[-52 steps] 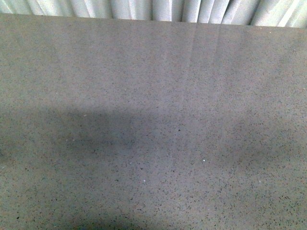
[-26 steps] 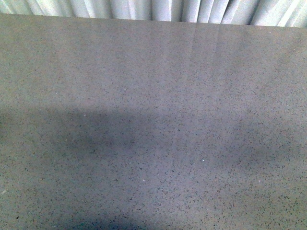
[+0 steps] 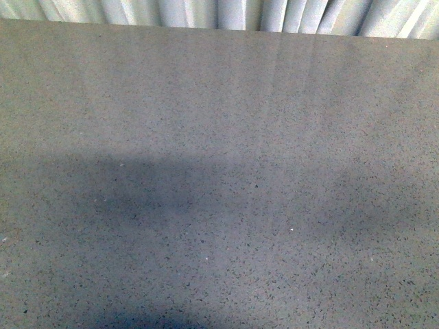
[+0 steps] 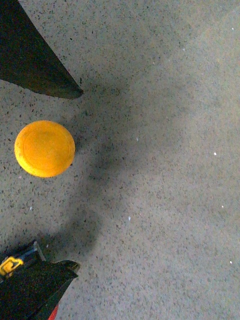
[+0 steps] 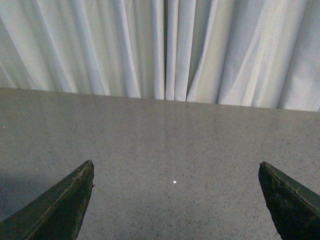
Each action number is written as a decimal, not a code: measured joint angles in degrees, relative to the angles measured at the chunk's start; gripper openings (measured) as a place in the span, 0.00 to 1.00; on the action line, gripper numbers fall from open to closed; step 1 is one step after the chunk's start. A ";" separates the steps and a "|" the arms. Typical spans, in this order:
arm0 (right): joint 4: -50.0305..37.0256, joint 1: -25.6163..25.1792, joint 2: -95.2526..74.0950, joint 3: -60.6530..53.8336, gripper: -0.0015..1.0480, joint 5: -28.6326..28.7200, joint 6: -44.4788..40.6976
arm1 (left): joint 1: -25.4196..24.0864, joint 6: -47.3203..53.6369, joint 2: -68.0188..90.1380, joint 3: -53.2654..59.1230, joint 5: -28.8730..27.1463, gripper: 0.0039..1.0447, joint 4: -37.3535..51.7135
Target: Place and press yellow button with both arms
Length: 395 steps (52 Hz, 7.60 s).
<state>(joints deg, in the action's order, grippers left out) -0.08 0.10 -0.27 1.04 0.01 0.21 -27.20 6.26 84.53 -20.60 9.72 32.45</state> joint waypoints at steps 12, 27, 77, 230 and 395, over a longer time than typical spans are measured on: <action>0.00 0.00 0.00 0.00 0.91 0.00 0.00 | -0.35 1.03 6.75 -1.64 -0.96 0.91 2.62; 0.00 0.00 0.00 0.00 0.91 0.00 -0.02 | -0.52 1.20 12.11 -2.71 -2.05 0.91 4.83; 0.00 0.00 0.00 0.00 0.91 0.00 -0.02 | -0.55 1.44 15.82 -4.02 -2.95 0.36 6.10; 21.05 0.52 -26.08 13.75 0.91 -0.04 3.26 | 27.28 -7.19 -21.03 5.84 -9.51 0.38 17.18; -28.63 14.80 -94.33 43.98 0.25 -9.07 3.89 | 27.19 -6.71 -83.58 19.89 -9.73 0.01 -32.46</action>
<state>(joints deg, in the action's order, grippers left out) -28.71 14.90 -94.61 45.01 -9.06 4.10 -0.01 -0.45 0.95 -0.71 -0.01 -0.01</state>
